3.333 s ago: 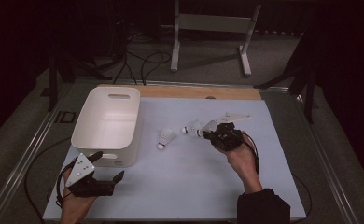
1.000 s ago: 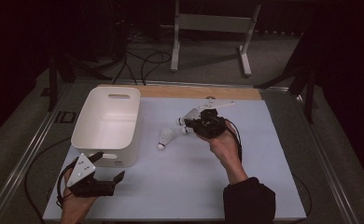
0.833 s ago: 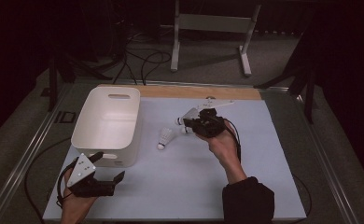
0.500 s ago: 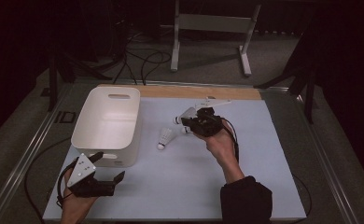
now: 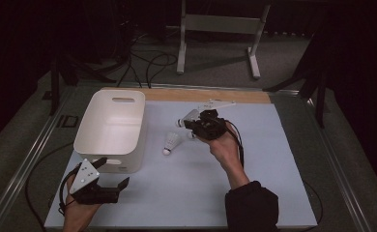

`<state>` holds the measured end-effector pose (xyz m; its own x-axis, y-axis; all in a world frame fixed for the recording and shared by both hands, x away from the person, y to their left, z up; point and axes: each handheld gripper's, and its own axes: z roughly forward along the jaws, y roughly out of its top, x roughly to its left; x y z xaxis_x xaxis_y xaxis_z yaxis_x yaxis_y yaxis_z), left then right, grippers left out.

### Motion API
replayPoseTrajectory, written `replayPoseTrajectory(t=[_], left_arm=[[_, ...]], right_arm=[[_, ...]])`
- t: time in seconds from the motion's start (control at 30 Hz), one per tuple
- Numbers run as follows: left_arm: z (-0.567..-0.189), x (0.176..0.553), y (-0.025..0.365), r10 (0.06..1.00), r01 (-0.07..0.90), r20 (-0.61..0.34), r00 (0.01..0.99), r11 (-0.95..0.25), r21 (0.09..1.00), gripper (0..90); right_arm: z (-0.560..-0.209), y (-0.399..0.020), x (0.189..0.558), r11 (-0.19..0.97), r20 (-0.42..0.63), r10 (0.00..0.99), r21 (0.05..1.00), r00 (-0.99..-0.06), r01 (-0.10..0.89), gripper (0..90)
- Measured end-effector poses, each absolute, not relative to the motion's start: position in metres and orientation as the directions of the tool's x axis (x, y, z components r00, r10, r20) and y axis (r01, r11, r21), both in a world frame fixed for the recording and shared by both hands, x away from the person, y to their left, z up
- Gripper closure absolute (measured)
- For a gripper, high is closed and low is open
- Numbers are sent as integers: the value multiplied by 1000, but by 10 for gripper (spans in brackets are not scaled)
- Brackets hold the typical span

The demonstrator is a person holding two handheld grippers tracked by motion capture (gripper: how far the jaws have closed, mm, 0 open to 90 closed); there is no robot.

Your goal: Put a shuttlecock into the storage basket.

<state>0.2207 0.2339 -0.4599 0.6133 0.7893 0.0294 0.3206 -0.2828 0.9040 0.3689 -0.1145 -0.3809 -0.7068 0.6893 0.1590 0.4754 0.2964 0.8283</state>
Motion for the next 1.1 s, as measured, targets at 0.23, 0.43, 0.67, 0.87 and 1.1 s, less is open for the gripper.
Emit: replayPoseTrajectory(t=[0.23, 0.43, 0.67, 0.87, 1.1], left_arm=[[-460, 221, 234, 790, 320, 28, 613, -281, 905, 17], [-460, 221, 234, 790, 320, 28, 613, -281, 905, 17], [-460, 221, 234, 790, 322, 28, 612, -282, 904, 18], [-460, 221, 234, 790, 322, 29, 612, -283, 903, 18], [-460, 221, 235, 791, 323, 26, 611, -279, 904, 18]], right_arm=[[-381, -110, 371, 298, 160, 684, 829, -711, 473, 889], [-380, -105, 371, 299, 160, 683, 829, -712, 473, 889], [-379, -98, 373, 312, 153, 676, 826, -720, 469, 889], [-378, -94, 374, 310, 149, 677, 831, -721, 462, 889], [-375, -86, 375, 304, 158, 673, 831, -723, 465, 889]])
